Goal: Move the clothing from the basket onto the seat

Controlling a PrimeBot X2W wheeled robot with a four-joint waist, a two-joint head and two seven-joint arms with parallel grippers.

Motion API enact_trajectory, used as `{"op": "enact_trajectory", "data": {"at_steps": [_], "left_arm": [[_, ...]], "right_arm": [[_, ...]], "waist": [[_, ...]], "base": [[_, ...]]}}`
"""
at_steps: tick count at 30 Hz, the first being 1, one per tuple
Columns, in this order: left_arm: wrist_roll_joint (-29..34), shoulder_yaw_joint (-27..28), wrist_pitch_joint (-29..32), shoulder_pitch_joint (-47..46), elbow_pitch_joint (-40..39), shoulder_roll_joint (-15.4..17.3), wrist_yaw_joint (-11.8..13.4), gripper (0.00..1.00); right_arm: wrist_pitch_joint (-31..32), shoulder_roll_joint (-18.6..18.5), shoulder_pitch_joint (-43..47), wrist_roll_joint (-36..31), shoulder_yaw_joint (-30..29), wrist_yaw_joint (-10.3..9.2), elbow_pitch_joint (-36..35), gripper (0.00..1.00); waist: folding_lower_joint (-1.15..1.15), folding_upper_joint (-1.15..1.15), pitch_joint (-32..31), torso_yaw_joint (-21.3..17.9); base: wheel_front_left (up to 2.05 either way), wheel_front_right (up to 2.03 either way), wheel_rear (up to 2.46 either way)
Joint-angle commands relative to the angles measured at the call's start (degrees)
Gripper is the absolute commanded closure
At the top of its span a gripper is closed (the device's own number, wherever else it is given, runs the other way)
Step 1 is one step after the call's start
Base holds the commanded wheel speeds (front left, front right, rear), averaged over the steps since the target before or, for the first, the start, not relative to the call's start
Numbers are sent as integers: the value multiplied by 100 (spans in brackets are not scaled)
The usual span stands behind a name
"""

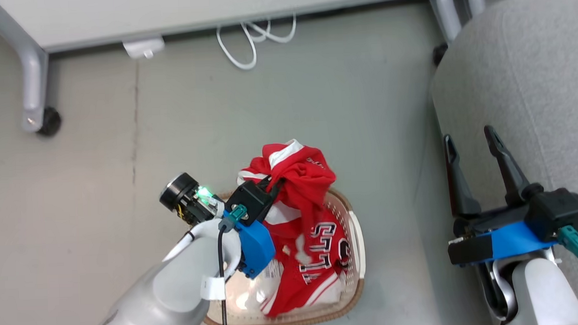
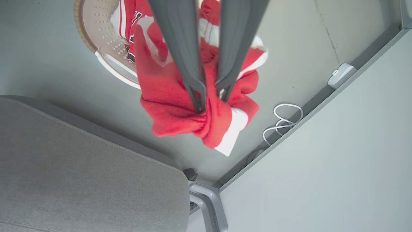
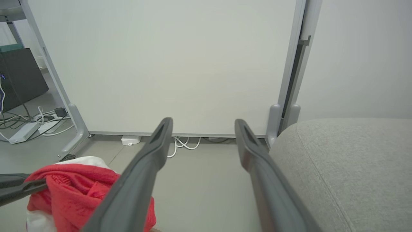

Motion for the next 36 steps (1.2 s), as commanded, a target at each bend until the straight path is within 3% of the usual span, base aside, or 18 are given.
{"op": "enact_trajectory", "data": {"at_steps": [1,14,23,36], "left_arm": [[-4,107,-29,105,-109,-17,36,100],[-36,849,-30,556,-878,-83,108,100],[-135,939,-1,607,-1086,-136,94,100],[-287,959,327,453,-1554,-74,168,100]], "right_arm": [[-22,-22,111,31,-8,3,34,0],[-22,-22,657,167,1,3,238,0],[-22,-22,1044,266,22,3,342,0],[-22,-22,1265,381,116,3,367,0]], "waist": [[1,0,-331,82],[1,0,-1329,128],[1,0,-1903,191],[1,0,-2136,342]], "base": [[0,0,0],[0,0,0],[0,0,0],[0,0,0]]}}
